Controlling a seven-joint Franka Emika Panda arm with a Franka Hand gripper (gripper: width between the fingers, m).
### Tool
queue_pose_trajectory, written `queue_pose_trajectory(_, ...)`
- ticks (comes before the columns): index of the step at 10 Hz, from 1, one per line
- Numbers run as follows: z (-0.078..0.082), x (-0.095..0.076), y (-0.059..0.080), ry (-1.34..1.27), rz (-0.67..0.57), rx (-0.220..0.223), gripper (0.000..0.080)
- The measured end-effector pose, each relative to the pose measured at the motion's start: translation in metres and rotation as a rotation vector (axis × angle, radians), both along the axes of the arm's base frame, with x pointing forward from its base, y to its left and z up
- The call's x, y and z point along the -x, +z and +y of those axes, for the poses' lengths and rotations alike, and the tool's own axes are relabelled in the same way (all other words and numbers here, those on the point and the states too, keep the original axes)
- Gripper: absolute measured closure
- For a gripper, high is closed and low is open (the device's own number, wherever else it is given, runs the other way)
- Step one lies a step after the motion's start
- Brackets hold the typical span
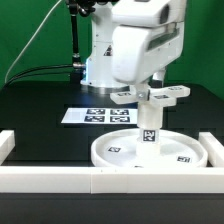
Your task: Assemble round table
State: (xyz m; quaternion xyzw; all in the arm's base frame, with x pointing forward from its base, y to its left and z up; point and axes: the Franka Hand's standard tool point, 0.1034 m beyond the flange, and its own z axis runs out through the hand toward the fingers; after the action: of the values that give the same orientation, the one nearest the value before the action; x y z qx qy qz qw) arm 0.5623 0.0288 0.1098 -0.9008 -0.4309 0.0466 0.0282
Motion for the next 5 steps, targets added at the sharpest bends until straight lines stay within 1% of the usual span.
queue_pose_trajectory(1,-0.0046,0.0008,-0.0006,-0.164,0.003,0.017,0.0361)
queue_pose_trajectory(2,-0.0044,0.0014,-0.0009,-0.298,0.006,0.031,0.0361)
queue_pose_trajectory(5,-0.0013,0.0012,-0.0015,-0.690,0.006,0.046,0.0361)
